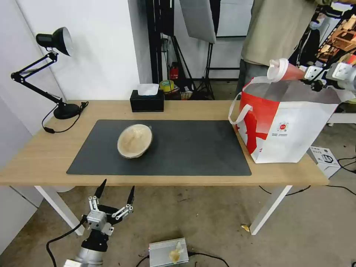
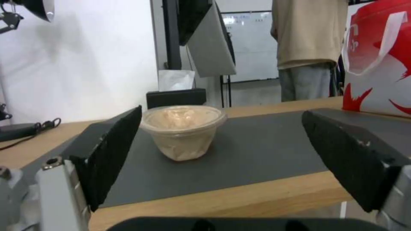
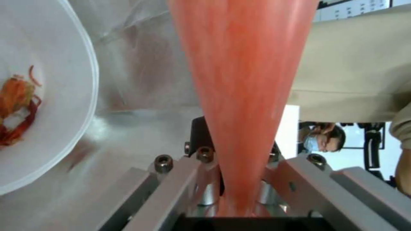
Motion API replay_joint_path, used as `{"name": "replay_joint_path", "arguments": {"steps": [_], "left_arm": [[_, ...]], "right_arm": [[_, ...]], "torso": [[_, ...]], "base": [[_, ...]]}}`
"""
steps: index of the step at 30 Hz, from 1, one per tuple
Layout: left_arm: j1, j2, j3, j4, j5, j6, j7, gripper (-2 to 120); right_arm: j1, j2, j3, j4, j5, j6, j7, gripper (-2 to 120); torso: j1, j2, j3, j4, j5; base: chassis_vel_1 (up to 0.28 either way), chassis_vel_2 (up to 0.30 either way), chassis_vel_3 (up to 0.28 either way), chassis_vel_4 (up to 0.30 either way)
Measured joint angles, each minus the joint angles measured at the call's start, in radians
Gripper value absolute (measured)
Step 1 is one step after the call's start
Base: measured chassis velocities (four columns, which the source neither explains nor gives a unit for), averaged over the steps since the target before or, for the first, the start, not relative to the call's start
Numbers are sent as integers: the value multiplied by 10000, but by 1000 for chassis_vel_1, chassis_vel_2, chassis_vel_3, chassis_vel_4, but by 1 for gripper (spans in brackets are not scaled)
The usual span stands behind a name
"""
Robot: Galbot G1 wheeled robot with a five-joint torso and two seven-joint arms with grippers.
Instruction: Pick up the trash from the table and place it into the takeout bag.
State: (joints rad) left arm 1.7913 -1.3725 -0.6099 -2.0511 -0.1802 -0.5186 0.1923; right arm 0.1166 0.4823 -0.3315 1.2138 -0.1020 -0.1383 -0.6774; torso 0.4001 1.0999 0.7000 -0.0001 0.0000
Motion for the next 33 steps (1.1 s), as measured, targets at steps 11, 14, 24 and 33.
{"name": "replay_joint_path", "arguments": {"steps": [11, 14, 24, 33], "left_arm": [[44, -85, -29, -20, 21, 0, 58, 100], [55, -91, -32, -22, 28, 0, 62, 100], [58, -116, -59, -35, 34, -3, 93, 100], [58, -122, -56, -42, 42, -7, 123, 100]], "right_arm": [[-417, 99, 173, -100, -76, 7, 78, 19], [-438, 126, 188, -140, -87, 7, 136, 28], [-476, 148, 213, -172, -130, 5, 229, 65], [-490, 161, 256, -174, -155, -23, 250, 96]], "torso": [[0, 0, 0, 1, 1], [0, 0, 0, 1, 1], [0, 0, 0, 1, 1], [-1, 0, 0, 1, 0]], "base": [[0, 0, 0, 0], [0, 0, 0, 0], [0, 0, 0, 0], [0, 0, 0, 0]]}}
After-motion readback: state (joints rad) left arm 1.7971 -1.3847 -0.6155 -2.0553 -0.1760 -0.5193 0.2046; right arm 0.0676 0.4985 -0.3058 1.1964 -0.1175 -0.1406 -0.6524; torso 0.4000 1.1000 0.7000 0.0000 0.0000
